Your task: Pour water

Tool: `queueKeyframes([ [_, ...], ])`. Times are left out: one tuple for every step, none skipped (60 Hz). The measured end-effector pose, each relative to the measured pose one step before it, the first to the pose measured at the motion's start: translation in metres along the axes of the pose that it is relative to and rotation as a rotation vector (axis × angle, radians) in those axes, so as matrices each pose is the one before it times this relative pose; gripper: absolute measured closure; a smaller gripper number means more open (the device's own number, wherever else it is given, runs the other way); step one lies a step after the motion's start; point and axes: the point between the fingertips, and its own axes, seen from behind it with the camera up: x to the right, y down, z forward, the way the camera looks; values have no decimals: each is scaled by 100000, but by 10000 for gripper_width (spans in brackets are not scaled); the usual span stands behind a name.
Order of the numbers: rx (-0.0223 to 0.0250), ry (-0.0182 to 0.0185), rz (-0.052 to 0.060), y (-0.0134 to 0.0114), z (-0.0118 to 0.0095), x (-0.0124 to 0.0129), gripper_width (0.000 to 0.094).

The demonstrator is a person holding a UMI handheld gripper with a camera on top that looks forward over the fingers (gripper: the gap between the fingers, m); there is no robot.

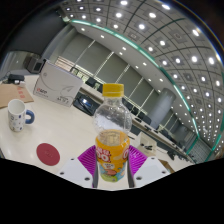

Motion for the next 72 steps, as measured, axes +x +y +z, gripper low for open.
queueKeyframes([
  [833,1120,-3955,-824,-47,124,531],
  [774,1076,-4026,-798,14,105,530],
  [693,1133,-4062,-782,-9,127,531],
  [654,1098,-3996,-829,-7,133,530],
  [795,749,-3638,-819,114,159,531],
  [958,756,-3321,-885,58,-123,532],
  [844,652,-3449,-872,14,44,531],
  [887,654,-3536,-844,26,21,531],
  [768,669,-3807,-805,43,24,531],
  [769,706,-4028,-802,24,28,532],
  [1010,712,-3934,-740,115,6,530],
  [995,764,-4029,-810,22,32,531],
  [848,671,-4266,-658,-117,353,531],
  [866,847,-4294,-722,15,10,532],
  [969,851,-4307,-722,35,34,532],
  [1144,761,-4164,-760,26,-33,530],
  [1245,665,-4067,-764,12,-44,531],
  [1088,454,-4052,-734,163,-152,531],
  [922,447,-4027,-660,9,-84,533],
  [980,420,-3892,-648,-46,-97,533],
  [1132,492,-3368,-678,-50,-14,532],
  [1117,541,-3144,-624,-37,-46,531],
  [952,507,-3354,-551,-52,-74,531],
  [745,409,-3870,-587,187,-254,531],
  [587,257,-3791,-489,-33,-161,532],
  [680,286,-3579,-512,-7,-135,531],
  [800,311,-3221,-535,-68,-114,531],
  [1020,343,-3012,-591,-67,-137,532],
  [1340,347,-3162,-575,197,-340,533],
  [911,355,-3222,-541,-108,-89,533],
  [815,452,-3404,-525,-16,-93,534],
  [774,578,-3370,-499,-34,-77,531],
  [817,655,-3351,-529,-47,-37,532],
  [959,669,-3330,-565,-30,-42,531],
  [890,803,-3430,-541,0,9,533],
  [1010,915,-3377,-454,127,-20,533],
  [758,793,-3091,-641,44,-17,532],
  [881,918,-3119,-533,13,69,530],
  [940,698,-3018,-515,-11,0,531],
  [861,593,-2912,-508,48,6,530],
  [738,457,-2630,-503,69,13,530],
  [655,223,-2184,-487,48,-60,531],
  [659,-50,-1889,-449,45,-76,532],
  [931,-47,-1791,-263,-119,-121,531],
  [533,-308,-1495,-461,197,-138,532],
  [216,-226,-1605,-332,173,-106,531],
  [93,-215,-1416,-204,21,-49,532],
  [8,-321,-1421,-213,71,-82,533],
  [123,-341,-1052,-195,63,-106,535],
  [250,-302,-637,-176,30,-70,532],
  [146,-306,-353,-111,17,-69,532],
  [197,-273,-346,22,0,-85,532],
  [93,-402,-44,-141,44,-63,532],
  [-6,-360,-40,-36,-44,-6,531],
  [2,-300,171,-26,-11,4,532],
  [-112,-314,283,48,-31,17,531],
  [-73,-327,509,55,-47,30,531],
  [-62,-284,673,48,-36,52,533],
  [55,-239,765,136,42,-24,532],
  [-30,-384,1080,81,-6,52,532],
  [81,-496,1299,114,-12,86,533],
  [-225,-303,1357,153,-22,90,532],
  [-194,-379,1571,167,-12,73,532],
  [-191,-645,1915,150,-59,53,534],
  [32,-889,2322,177,-121,61,532],
  [191,-1166,3256,57,-82,-31,532],
  [254,-1112,3407,91,-104,14,532],
  [221,-1191,3746,105,-85,-17,530],
  [-199,-862,3345,95,-162,104,529],
  [426,-1217,4111,201,-72,96,531],
  [14,-848,4018,163,-124,92,531],
  [-103,-734,4168,182,-135,120,531],
])
